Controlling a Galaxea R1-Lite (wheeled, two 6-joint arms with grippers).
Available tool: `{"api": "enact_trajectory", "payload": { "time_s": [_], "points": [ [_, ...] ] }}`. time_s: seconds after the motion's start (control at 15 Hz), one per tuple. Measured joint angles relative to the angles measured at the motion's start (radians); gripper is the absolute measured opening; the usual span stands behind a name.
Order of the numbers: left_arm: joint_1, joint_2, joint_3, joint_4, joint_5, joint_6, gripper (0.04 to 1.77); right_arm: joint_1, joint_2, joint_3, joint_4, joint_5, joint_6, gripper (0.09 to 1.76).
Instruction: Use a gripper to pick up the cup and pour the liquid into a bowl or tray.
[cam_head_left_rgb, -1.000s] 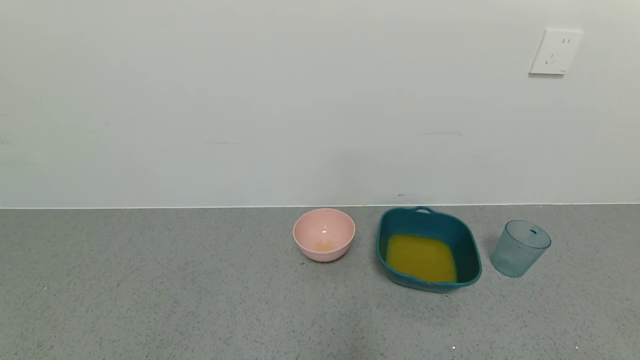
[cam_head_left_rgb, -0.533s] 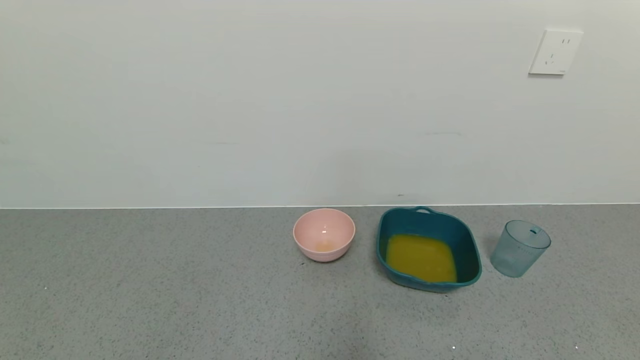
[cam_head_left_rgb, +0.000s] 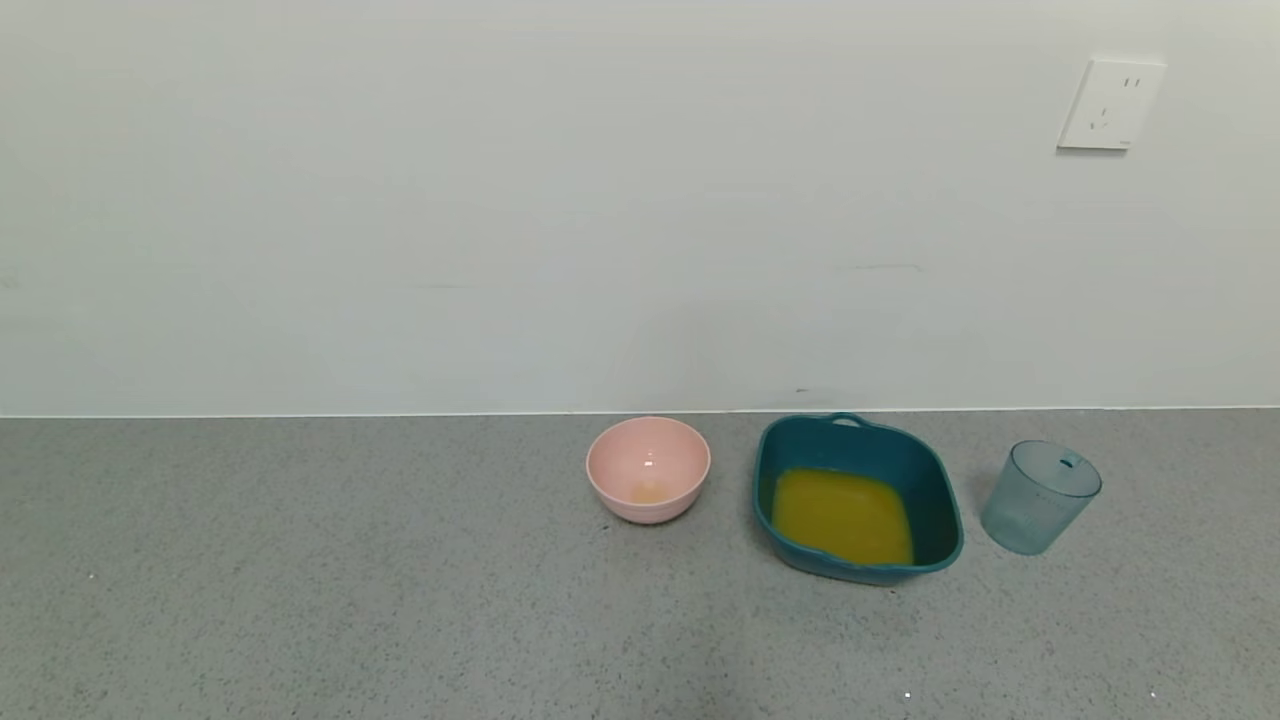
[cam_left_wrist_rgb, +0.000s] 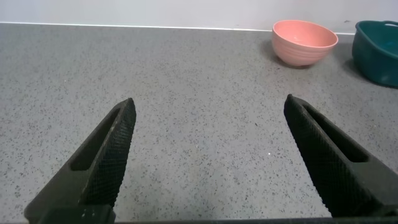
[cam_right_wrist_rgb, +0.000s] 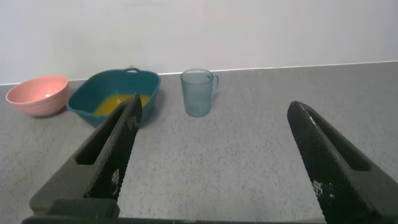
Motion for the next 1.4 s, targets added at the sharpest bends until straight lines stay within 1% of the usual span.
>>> {"api": "enact_trajectory", "payload": {
  "time_s": [0.27,0.4,0.53,0.67,0.87,0.93,1.0,1.4],
  "points": [
    [0.0,0.0,0.0,0.0,0.0,0.0,1.72,0.0,-0.001,0.193,-0.204,0.003,-0.004,1.7],
    [0.0,0.0,0.0,0.0,0.0,0.0,1.72,0.0,-0.001,0.298,-0.316,0.007,-0.026,1.7],
    [0.0,0.0,0.0,0.0,0.0,0.0,1.72,0.0,-0.001,0.393,-0.389,0.009,-0.046,1.7],
    [0.0,0.0,0.0,0.0,0.0,0.0,1.72,0.001,-0.001,0.429,-0.394,0.036,-0.046,1.7],
    [0.0,0.0,0.0,0.0,0.0,0.0,1.72,0.001,-0.002,0.452,-0.387,0.102,-0.041,1.7],
    [0.0,0.0,0.0,0.0,0.0,0.0,1.72,0.001,-0.002,0.458,-0.352,0.106,-0.039,1.7],
    [0.0,0.0,0.0,0.0,0.0,0.0,1.72,0.001,-0.002,0.461,-0.343,0.106,-0.026,1.7],
    [0.0,0.0,0.0,0.001,0.0,0.0,1.72,0.003,-0.002,0.464,-0.344,0.106,-0.018,1.7]
  ]
}}
